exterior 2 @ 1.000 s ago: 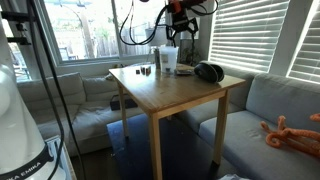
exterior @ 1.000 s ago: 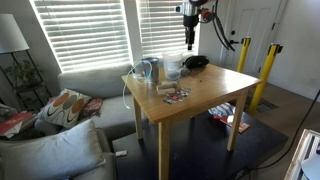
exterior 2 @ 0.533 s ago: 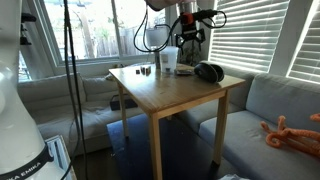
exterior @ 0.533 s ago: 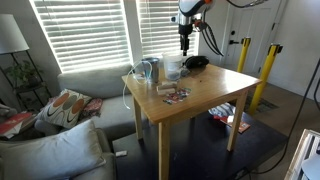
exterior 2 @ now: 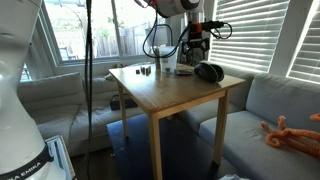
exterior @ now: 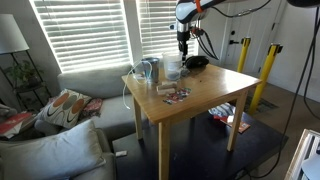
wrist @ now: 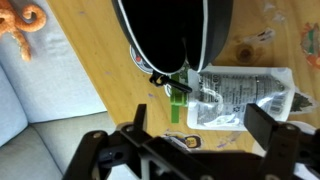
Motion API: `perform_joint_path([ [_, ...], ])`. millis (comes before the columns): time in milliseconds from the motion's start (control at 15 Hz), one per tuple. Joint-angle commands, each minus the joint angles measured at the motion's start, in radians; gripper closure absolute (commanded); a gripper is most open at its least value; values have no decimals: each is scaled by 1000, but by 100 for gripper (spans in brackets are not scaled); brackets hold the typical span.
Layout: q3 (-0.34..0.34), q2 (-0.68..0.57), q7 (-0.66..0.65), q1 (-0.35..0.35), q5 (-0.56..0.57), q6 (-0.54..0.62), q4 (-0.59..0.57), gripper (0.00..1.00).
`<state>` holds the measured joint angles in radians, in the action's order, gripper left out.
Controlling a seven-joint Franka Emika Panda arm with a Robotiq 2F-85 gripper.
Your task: Move the black pouch to the bottom left side of the table
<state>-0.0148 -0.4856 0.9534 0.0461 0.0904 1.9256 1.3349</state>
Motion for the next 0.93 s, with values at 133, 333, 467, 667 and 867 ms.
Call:
perform_joint_path([
  [133, -19, -82, 39, 12, 3, -78, -114, 7],
  [333, -12, -105, 33, 10, 20, -109, -140, 14],
  [467, -11, -118, 35, 11, 26, -127, -154, 21],
  [667, -6, -129, 33, 8, 44, -142, -165, 25],
  [867, -1, -138, 33, 7, 66, -127, -168, 32],
])
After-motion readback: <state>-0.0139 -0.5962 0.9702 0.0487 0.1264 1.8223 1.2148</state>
